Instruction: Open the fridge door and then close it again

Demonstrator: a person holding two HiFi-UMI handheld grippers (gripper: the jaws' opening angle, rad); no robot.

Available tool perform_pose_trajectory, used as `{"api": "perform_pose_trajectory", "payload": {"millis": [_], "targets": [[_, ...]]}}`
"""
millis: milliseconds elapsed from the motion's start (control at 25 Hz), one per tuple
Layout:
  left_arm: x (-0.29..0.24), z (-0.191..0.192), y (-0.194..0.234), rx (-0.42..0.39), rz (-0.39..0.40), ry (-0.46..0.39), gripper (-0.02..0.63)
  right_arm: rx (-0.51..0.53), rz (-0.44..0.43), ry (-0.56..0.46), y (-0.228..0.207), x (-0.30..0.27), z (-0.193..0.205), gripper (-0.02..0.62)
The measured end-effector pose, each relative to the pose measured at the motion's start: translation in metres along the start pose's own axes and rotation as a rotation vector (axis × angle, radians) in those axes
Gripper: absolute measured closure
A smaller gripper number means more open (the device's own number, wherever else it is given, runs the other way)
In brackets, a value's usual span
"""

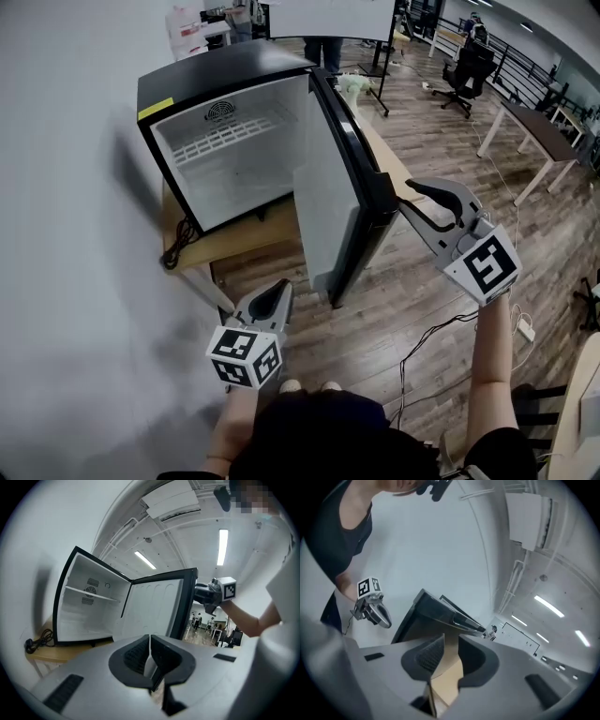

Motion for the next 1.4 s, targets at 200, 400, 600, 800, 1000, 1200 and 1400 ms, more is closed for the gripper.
{"api": "perform_pose_trajectory", "payload": {"millis": [200, 400, 600, 800, 1000, 1200, 1400], "targets": [[0.0, 0.007, -0.009, 0.002, 0.014, 0.012, 0.595, -0.21, 0.066, -0.091, 0.026, 0.017, 0.03, 0.562], [-0.003, 0.019, -0.018, -0.003, 0.021, 0.033, 0.595, -0.462, 0.007, -0.243, 0.056, 0.017, 0.048, 0.604], [-0.004, 0.024, -0.019, -0.008, 0.009, 0.046, 0.595, -0.659, -0.117, -0.4, 0.063, 0.002, 0.061, 0.604], [0.001, 0.025, -0.016, -0.006, -0.023, 0.048, 0.595, -0.707, -0.178, -0.474, 0.05, -0.008, 0.064, 0.604], [0.004, 0.028, -0.005, 0.006, -0.063, 0.052, 0.594, -0.655, -0.238, -0.433, 0.044, -0.033, 0.061, 0.606], [0.014, 0.029, -0.007, 0.013, -0.095, 0.046, 0.595, -0.664, -0.307, -0.449, 0.048, -0.043, 0.055, 0.606], [0.021, 0.032, -0.01, 0.033, -0.128, 0.036, 0.594, -0.672, -0.337, -0.464, 0.05, -0.046, 0.05, 0.606]]}}
Point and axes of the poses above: the fingertips, and each gripper's own axes: x backward along the fingers, y to its left, z out of its underside, the point moved 1 cm from there along x, backward along the fingers, and after that the axes turned 15 degrees about -z, right-handed, at the moved point
